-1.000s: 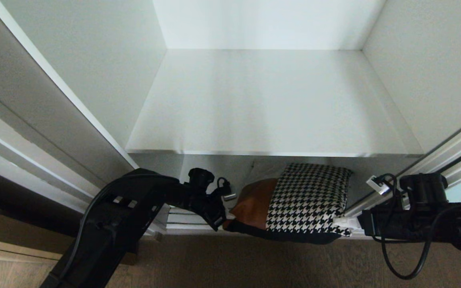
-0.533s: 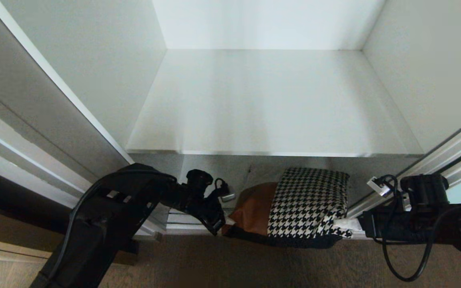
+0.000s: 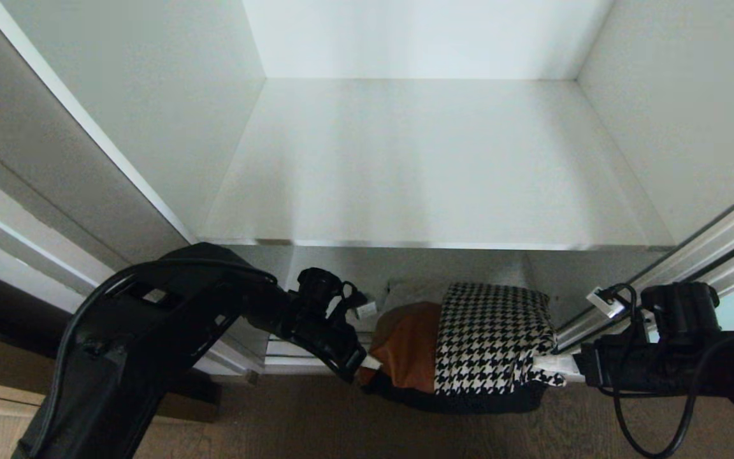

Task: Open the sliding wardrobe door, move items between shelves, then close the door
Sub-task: Place the pillow on the higher shelf

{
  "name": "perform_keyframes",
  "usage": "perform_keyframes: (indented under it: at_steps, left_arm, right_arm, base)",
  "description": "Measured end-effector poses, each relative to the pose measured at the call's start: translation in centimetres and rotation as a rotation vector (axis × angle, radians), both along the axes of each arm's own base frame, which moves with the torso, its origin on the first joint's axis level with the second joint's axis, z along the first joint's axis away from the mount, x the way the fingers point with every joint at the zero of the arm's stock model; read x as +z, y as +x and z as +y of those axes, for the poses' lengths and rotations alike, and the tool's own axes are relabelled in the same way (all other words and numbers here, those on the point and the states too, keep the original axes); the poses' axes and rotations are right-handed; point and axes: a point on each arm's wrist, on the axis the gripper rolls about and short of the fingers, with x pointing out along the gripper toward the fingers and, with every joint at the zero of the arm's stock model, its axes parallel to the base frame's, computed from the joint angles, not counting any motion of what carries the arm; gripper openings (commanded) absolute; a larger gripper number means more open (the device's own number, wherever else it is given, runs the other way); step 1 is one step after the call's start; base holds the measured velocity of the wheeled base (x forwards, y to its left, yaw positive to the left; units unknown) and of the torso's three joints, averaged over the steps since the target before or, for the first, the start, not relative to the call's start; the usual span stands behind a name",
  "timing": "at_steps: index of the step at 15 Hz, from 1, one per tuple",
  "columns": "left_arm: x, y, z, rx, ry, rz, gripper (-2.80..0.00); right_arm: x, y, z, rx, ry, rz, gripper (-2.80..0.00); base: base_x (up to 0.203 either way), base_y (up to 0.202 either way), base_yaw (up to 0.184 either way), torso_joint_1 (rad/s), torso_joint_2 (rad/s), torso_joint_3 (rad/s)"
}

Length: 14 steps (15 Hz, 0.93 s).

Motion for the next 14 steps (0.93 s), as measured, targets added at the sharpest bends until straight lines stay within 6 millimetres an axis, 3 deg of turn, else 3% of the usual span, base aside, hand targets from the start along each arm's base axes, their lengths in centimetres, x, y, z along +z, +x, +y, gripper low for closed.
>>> perform_keyframes:
  at_steps: [5, 10, 14]
  left_arm:
    - [1.1, -1.7, -1.0, 0.065, -0.069, 0.022, -2.80]
    - [3.7, -3.0, -2.3, 0.127, -0.125, 0.091, -2.80]
    - [3.5, -3.3, -2.1, 0.145, -0.136, 0.096, -2.80]
  right_arm:
    - [0.4, -0.9, 0.7, 0.024, -0.003, -0.005, -2.80]
    - [2.0, -1.7, 0.8, 0.021, -0.009, -0.035, -2.80]
    - [2.4, -1.9, 1.2, 0.036, -0.011, 0.006, -2.80]
  base:
    - [0.000, 0.000, 0.000, 0.000, 0.00, 0.000]
    - [0.000, 0.000, 0.000, 0.000, 0.00, 0.000]
    - [0.000, 0.000, 0.000, 0.000, 0.00, 0.000]
